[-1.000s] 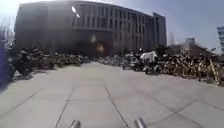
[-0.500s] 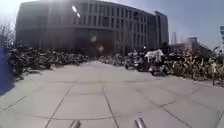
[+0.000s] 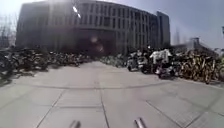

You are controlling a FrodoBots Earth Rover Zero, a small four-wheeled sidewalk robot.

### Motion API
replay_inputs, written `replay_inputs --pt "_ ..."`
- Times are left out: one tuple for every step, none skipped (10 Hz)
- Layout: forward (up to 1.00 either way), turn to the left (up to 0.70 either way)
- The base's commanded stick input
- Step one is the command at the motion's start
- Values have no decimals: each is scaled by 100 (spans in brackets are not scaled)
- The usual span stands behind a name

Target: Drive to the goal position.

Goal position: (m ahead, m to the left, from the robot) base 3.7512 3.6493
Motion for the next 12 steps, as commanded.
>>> replay_inputs --pt "100 0" --pt "100 0" --pt "100 0" --pt "100 -20" --pt "100 -36" --pt "100 -26" --pt "100 -5" --pt "100 0" --pt "100 18" --pt "100 39" --pt "100 24" --pt "100 9"
